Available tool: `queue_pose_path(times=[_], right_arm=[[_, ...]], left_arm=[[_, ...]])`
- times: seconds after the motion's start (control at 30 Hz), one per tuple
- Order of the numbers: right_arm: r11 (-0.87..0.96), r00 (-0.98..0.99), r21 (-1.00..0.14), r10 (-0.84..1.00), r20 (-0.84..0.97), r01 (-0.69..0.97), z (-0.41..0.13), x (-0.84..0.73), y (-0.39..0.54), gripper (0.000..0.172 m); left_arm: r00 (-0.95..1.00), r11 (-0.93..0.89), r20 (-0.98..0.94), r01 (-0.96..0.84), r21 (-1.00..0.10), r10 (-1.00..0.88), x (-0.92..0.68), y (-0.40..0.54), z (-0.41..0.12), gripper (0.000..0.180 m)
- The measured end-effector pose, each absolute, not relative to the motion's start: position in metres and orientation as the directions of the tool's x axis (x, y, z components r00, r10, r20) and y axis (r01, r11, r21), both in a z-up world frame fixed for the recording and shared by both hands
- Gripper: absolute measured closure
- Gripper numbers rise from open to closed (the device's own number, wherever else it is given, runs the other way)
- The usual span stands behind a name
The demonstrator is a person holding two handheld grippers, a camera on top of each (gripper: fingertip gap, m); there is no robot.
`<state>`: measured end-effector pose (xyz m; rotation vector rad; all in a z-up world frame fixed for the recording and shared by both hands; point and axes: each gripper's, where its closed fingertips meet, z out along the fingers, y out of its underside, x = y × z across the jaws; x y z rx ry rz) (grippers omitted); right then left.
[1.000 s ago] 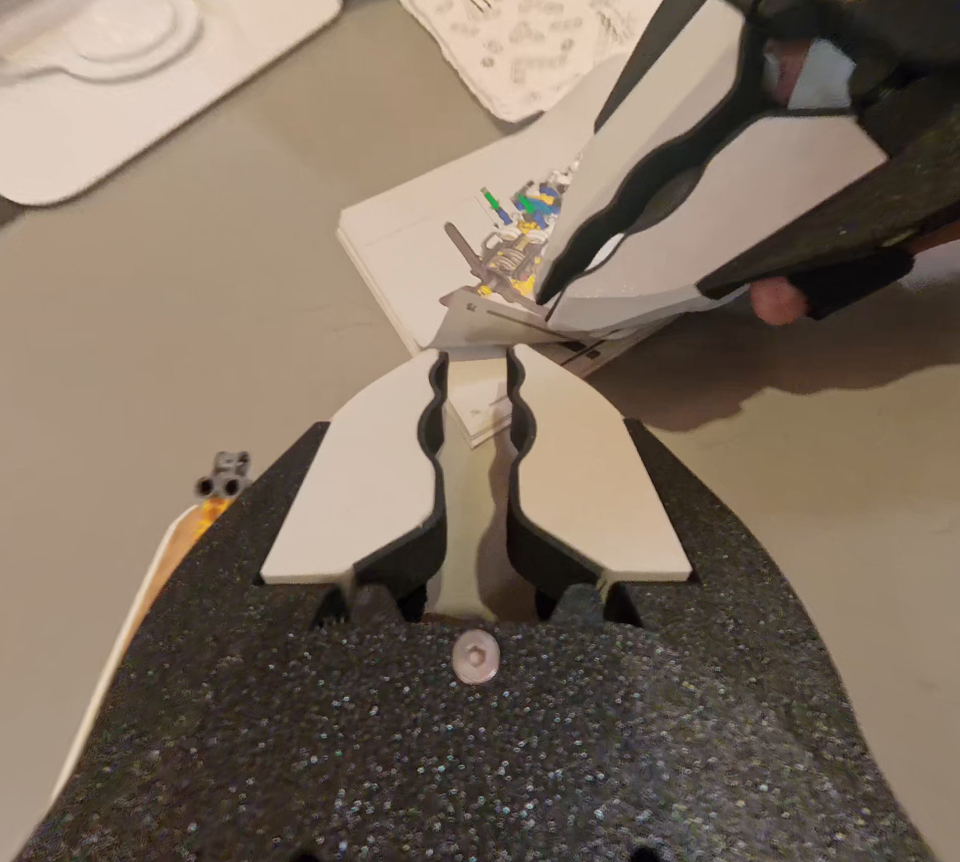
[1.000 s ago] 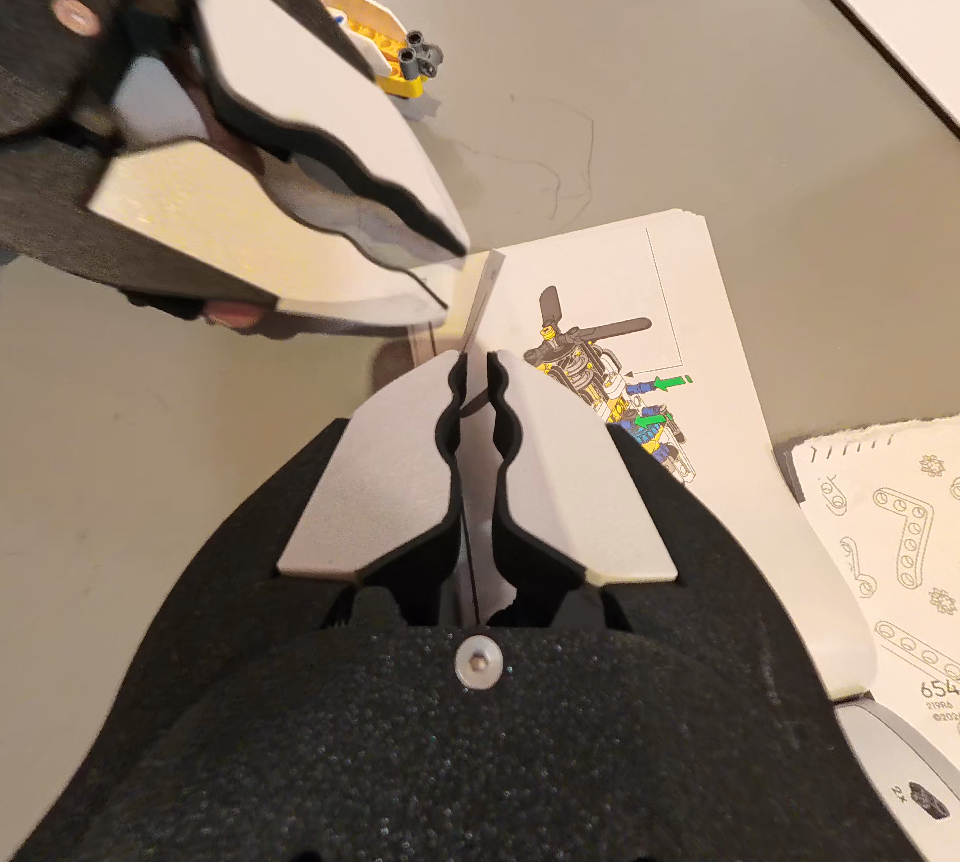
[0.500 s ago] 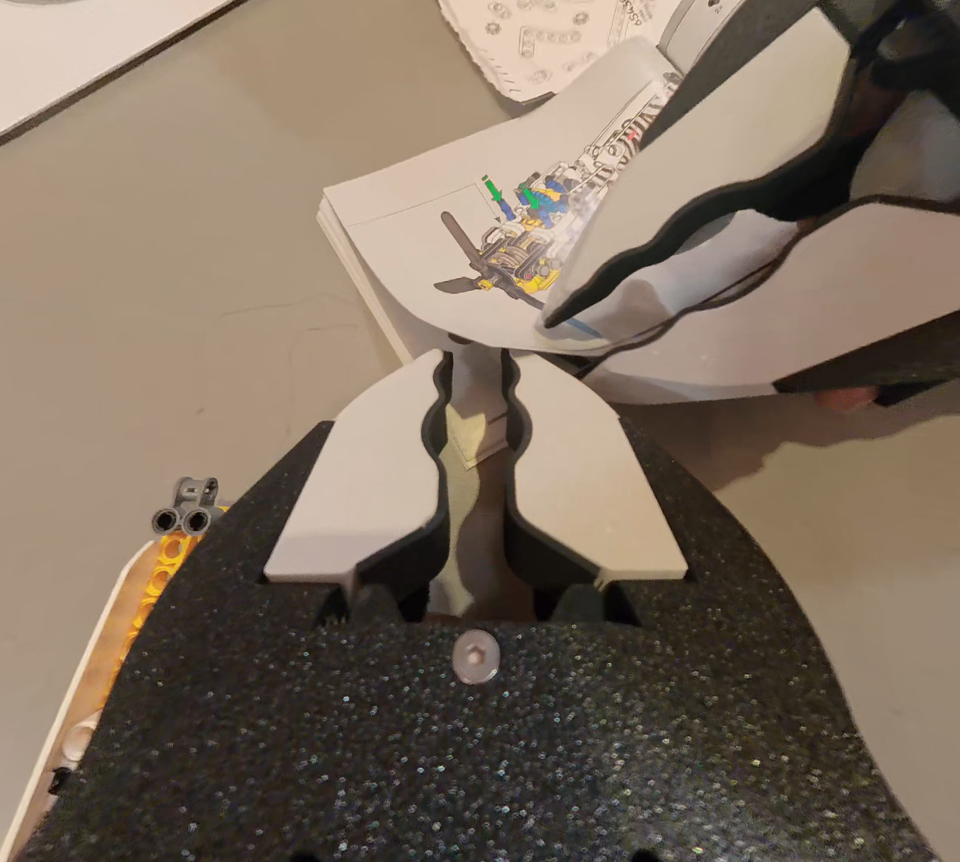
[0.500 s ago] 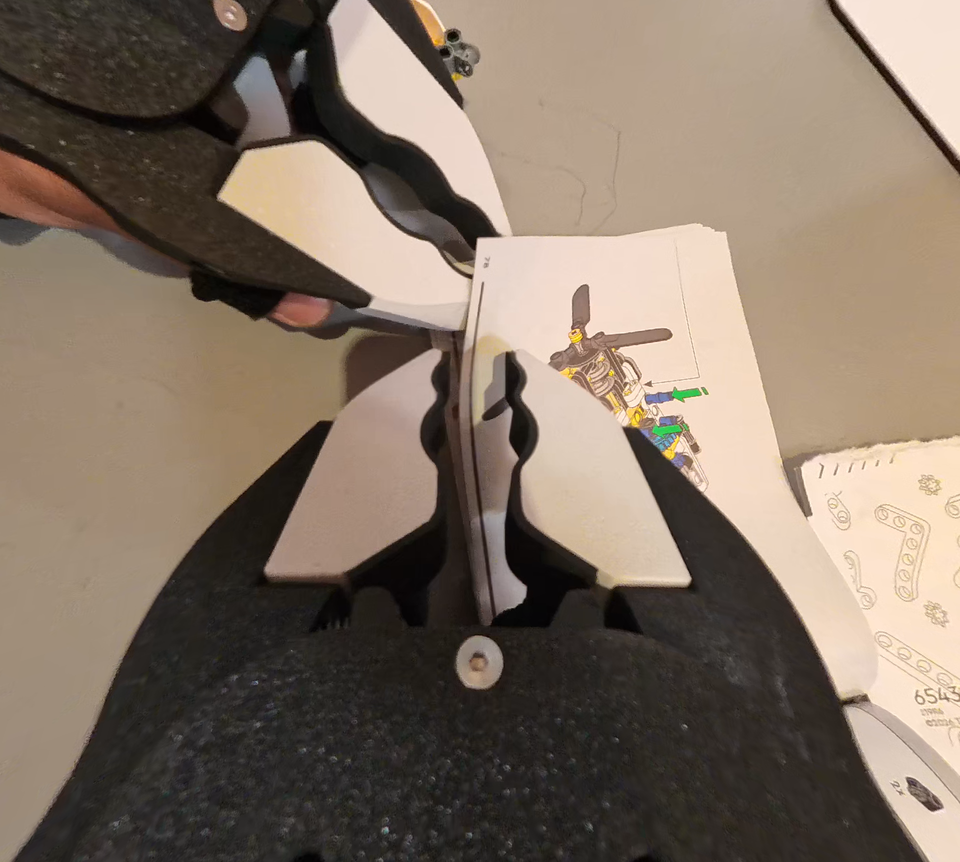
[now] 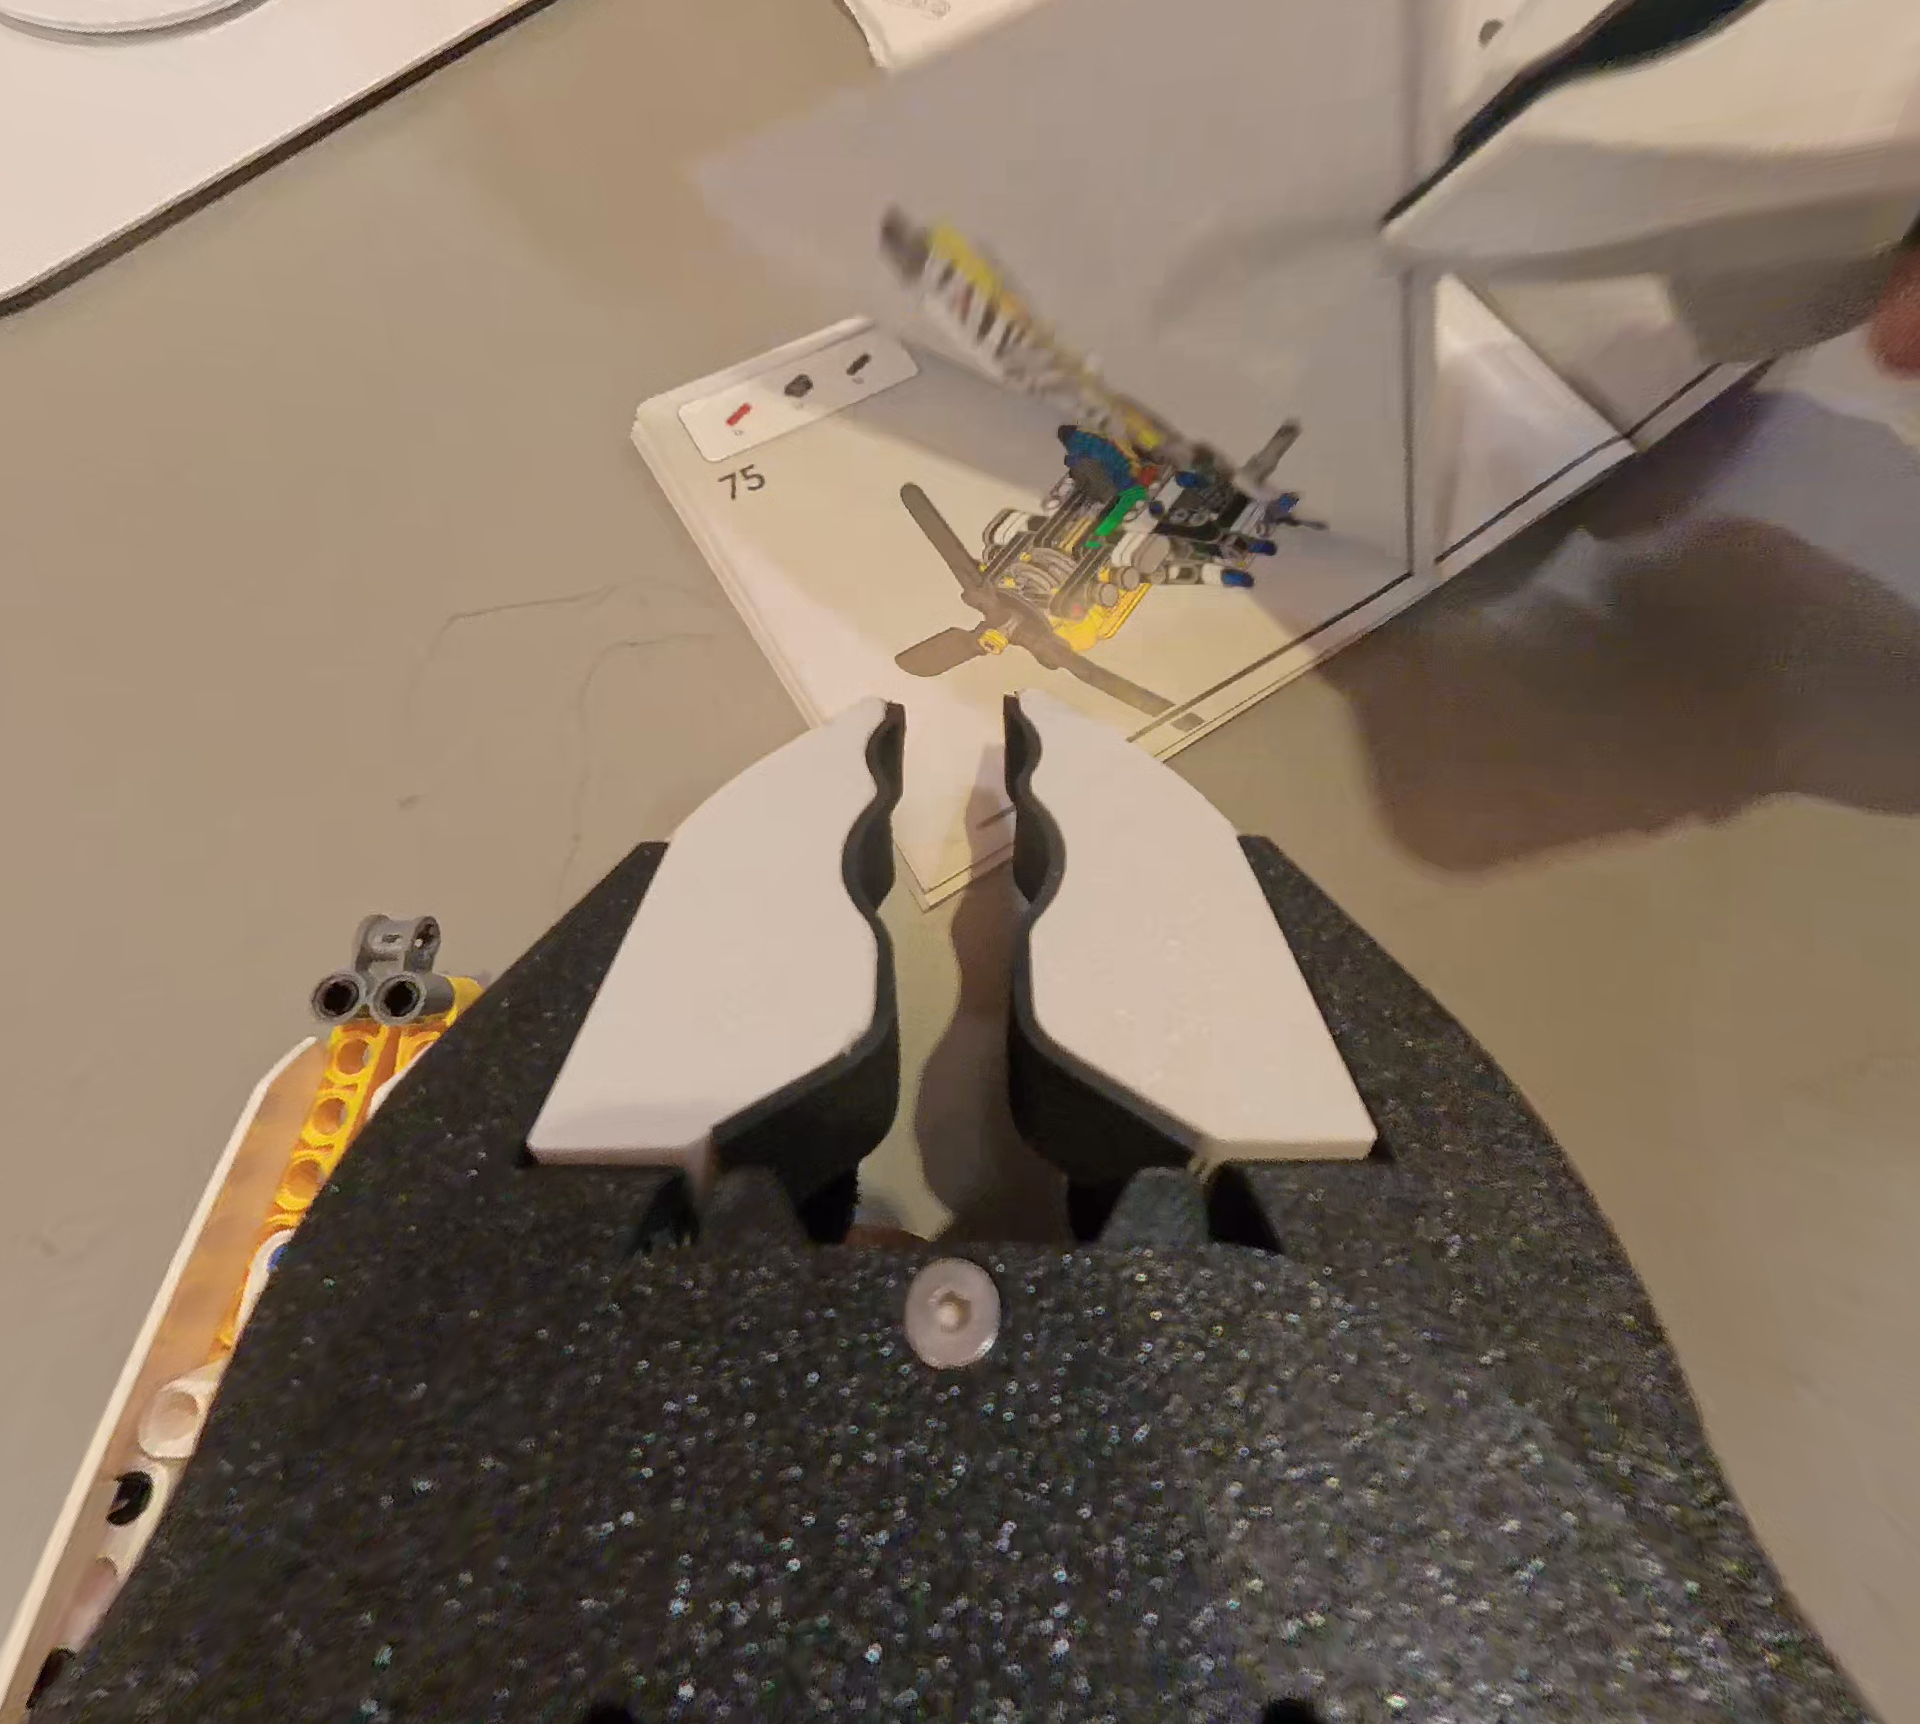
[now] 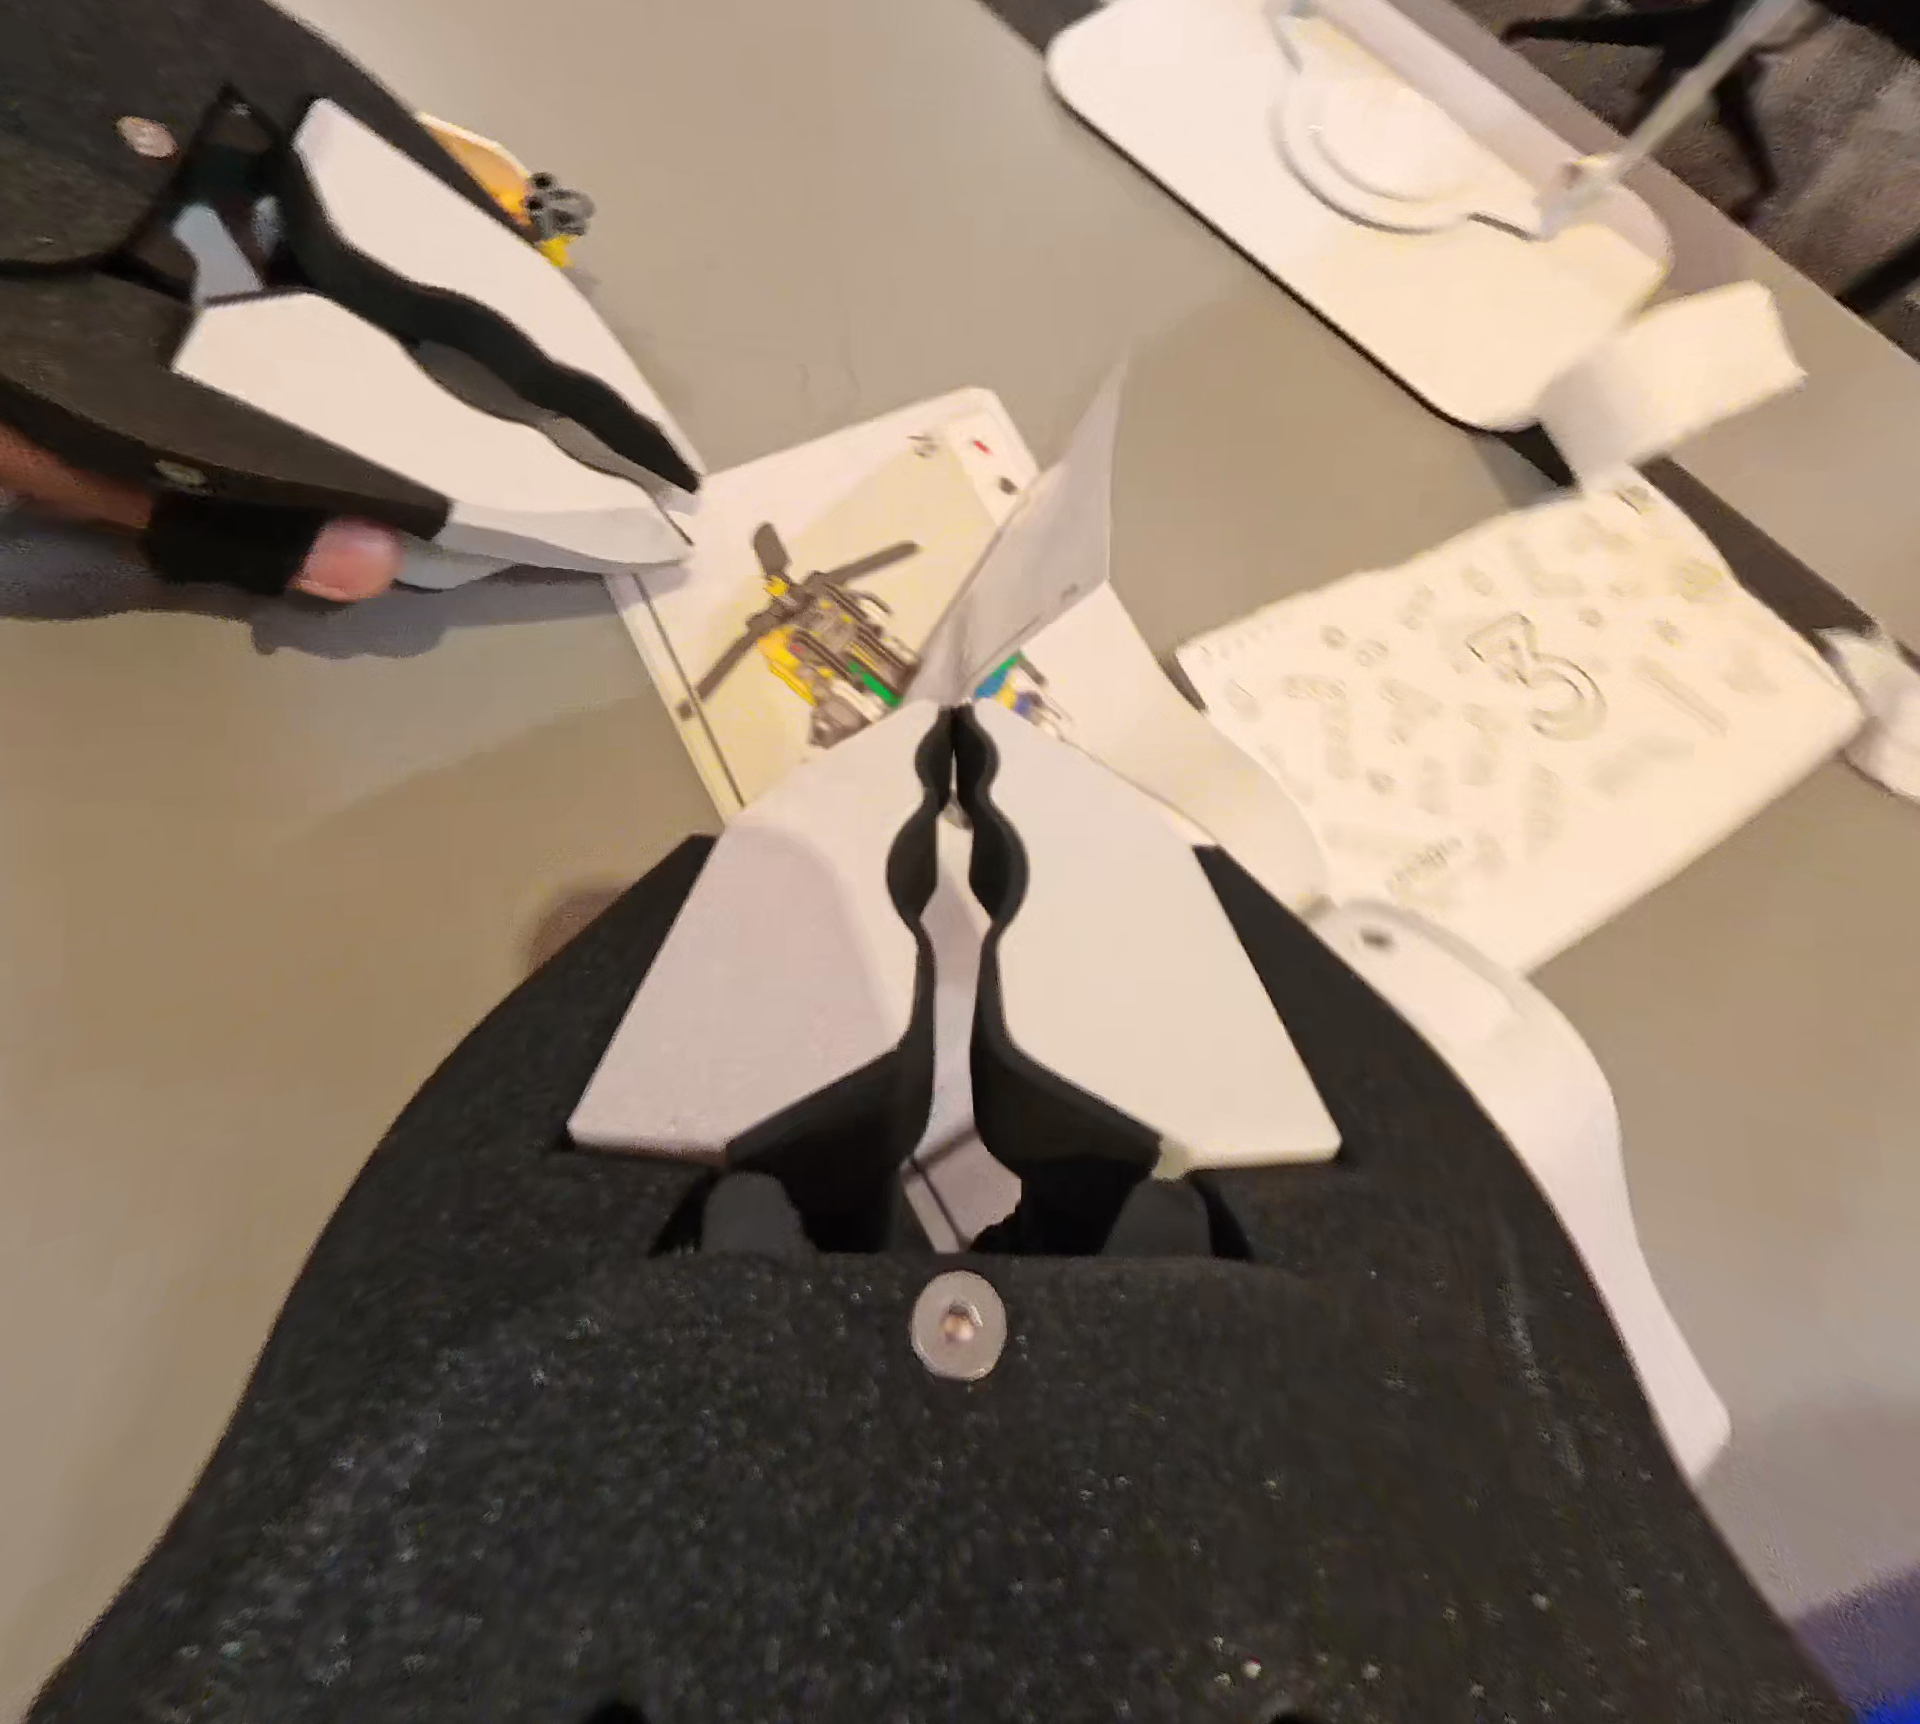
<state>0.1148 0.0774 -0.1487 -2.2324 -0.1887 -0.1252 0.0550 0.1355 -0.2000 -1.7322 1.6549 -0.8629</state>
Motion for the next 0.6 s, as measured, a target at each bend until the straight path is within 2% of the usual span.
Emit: queue_pose_path(times=[0.03, 0.23, 0.33, 0.6], right_arm=[[-0.602, 0.988, -0.785, 0.047, 0.148, 0.146, -0.145, 0.122, 0.068, 0.172], [-0.513, 0.964, -0.858, -0.230, 0.129, -0.007, -0.127, 0.160, -0.001, 0.172], [-0.510, 0.932, -0.860, -0.325, 0.161, -0.029, -0.125, 0.172, -0.034, 0.171], [-0.501, 0.916, -0.863, -0.371, 0.151, -0.060, -0.129, 0.173, -0.086, 0.167]], left_arm=[[0.015, -0.049, 0.050, -0.619, -0.784, -0.999, 0.056, 0.135, -0.200, 0.160], [-0.011, 0.011, -0.006, -0.626, -0.780, -1.000, 0.062, 0.129, -0.200, 0.160], [-0.038, -0.009, 0.041, -0.611, -0.791, -0.998, 0.072, 0.115, -0.197, 0.160], [-0.163, 0.071, 0.032, -0.583, -0.810, -0.986, 0.115, 0.057, -0.186, 0.160]])
